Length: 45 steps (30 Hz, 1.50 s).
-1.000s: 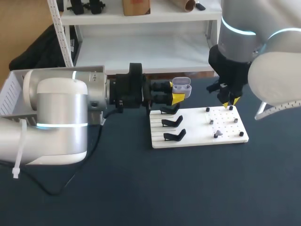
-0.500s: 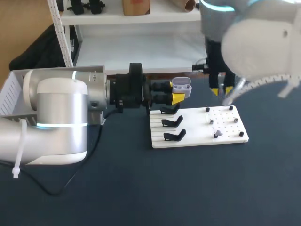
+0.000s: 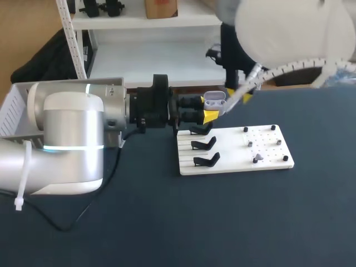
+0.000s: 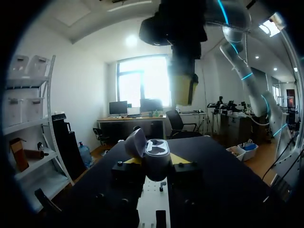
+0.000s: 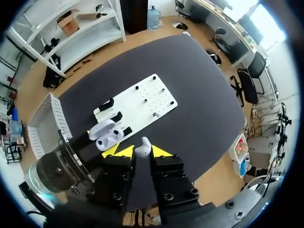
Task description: Pick up each earbud case from the left stands, insert the matching earbuds, close the lid, and place the case in the box.
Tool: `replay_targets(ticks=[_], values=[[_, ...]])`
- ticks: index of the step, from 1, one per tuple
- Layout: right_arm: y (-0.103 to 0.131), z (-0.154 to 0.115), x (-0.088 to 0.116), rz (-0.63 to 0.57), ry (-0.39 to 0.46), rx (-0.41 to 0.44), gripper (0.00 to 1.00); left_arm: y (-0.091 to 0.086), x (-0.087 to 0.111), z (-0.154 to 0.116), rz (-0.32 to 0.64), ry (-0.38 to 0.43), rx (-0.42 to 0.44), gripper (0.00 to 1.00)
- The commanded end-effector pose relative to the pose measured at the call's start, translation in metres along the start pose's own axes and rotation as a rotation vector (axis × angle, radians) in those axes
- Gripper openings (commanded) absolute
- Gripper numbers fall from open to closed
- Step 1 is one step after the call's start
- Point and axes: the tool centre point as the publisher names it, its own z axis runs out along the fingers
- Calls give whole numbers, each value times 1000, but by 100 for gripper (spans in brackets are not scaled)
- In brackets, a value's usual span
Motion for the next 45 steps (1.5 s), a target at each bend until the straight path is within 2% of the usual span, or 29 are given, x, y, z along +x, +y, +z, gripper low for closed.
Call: replay_targets(ticks=[1, 9, 16, 27, 45], values=[[12, -3, -1, -17, -4, 0, 0, 0, 1, 0, 1, -4, -3, 0], [33, -6, -3, -64, -16, -20, 0, 0, 1, 0, 1, -4, -3, 0], [41, 4, 0, -88, -5, -11, 0, 0, 1, 0, 1, -4, -3, 0], [38, 21, 4, -86, 24, -15, 0, 0, 1, 0, 1, -4, -3, 0], [39, 29, 3, -79, 34, -10, 0, 0, 1, 0, 1, -4, -3, 0]])
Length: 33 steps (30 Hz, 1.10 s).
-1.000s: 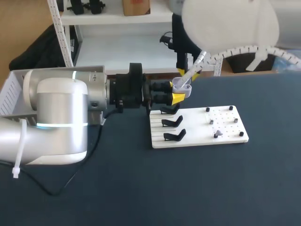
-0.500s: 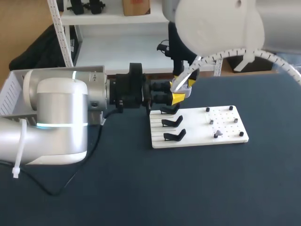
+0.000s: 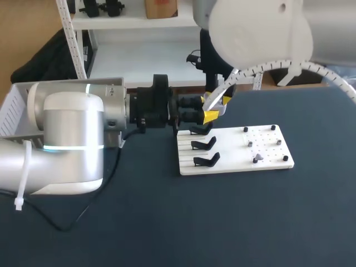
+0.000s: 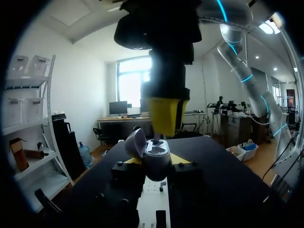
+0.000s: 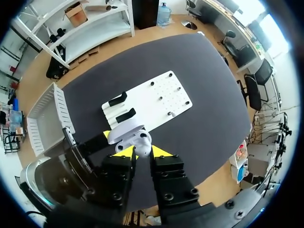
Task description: Pick up each earbud case from the left stands, insert the matching earbuds, close the lid, and place the case in the box.
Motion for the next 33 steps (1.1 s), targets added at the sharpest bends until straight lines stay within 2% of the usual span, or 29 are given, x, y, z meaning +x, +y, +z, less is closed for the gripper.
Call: replay_targets(ticks=[1, 33], values=[[0, 2, 0, 1, 0, -3, 0, 0, 1, 0, 1, -4, -3, 0], [3, 9, 1, -4, 19, -2, 0, 0, 1, 0, 1, -4, -3, 0]])
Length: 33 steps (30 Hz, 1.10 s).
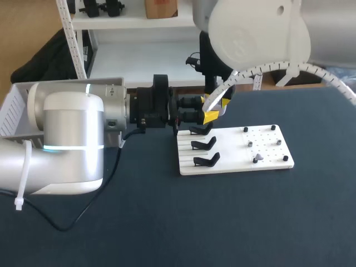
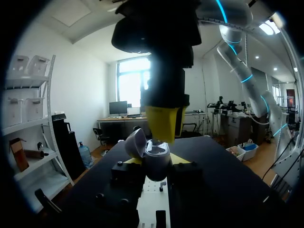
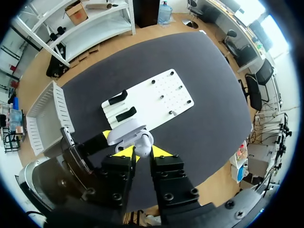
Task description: Pick up each earbud case from the left stands, insert the matching earbuds, close the lid, and place the case in the box.
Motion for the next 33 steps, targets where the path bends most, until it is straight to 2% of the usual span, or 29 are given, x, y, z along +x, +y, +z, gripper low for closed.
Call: replay_targets(ticks=[1, 2, 3, 5, 7, 11, 15, 17, 20, 21, 22, 23, 24, 25, 26, 30, 33], values=[[1, 3, 0, 1, 4, 1, 0, 0, 0, 0, 1, -4, -3, 0], [1, 3, 0, 4, 12, -1, 0, 0, 0, 0, 1, -4, -3, 0], [1, 3, 0, 4, 13, -2, 8, 0, 0, 0, 1, -4, -3, 0], [1, 3, 0, 5, 14, -5, 34, 0, 0, 0, 1, -4, -3, 0], [1, 2, 0, 4, 14, -8, 43, 0, 0, 0, 1, -4, -3, 0], [0, -4, 3, 0, 7, -18, 46, 0, 0, 0, 1, -4, -3, 0], [-10, -14, 17, -35, -14, -39, 44, 0, 0, 0, 1, -4, -3, 0], [-23, -16, 25, -55, -55, -37, 42, 0, 0, 0, 1, -4, -3, 0], [-44, -15, 35, -149, -167, -89, 46, 0, 0, 0, 1, -4, -3, 0], [-51, -13, 38, -169, -197, -105, 68, 0, 0, 0, 1, -4, -3, 0], [-58, -12, 42, -217, -214, -150, 82, 0, 0, 0, 1, -4, -3, 0], [-65, -8, 44, -205, -212, -163, 93, 0, 0, 0, 1, -4, -3, 0], [-72, -4, 45, -218, -222, -160, 97, 0, 0, 0, 1, -4, -3, 0], [-78, 0, 46, -226, -229, -161, 93, 0, 0, 0, 1, -4, -3, 0], [-83, 5, 47, -219, -223, -157, 80, 0, 0, 0, 1, -4, -3, 0], [-98, 24, 48, -207, -228, -152, 79, 0, 0, 0, 1, -4, -3, 0], [-107, 41, 46, -163, -211, -152, 85, 0, 0, 0, 1, -4, -3, 0]])
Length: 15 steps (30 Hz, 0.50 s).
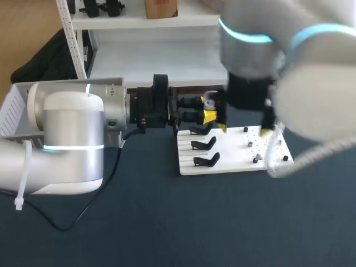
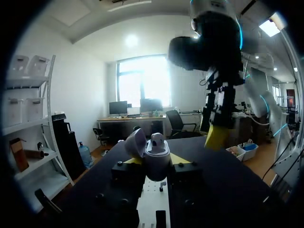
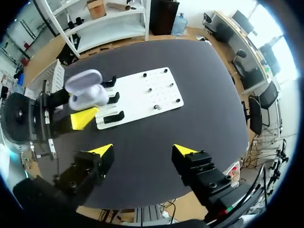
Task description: Pick up each earbud case from the left stands, insert the matching earbuds, close the lid, and place the case in the box.
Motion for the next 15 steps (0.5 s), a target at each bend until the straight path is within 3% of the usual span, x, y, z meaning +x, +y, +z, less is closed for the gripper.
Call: replay_targets(ticks=[1, 14, 15], values=[[-32, 24, 7, 48, -114, -116, 88, 0, 1, 0, 1, -4, -3, 0], [-40, 96, -9, 15, -29, -177, 88, 0, 1, 0, 1, -4, -3, 0], [-41, 102, -10, 12, -22, -194, 92, 0, 1, 0, 1, -4, -3, 0]])
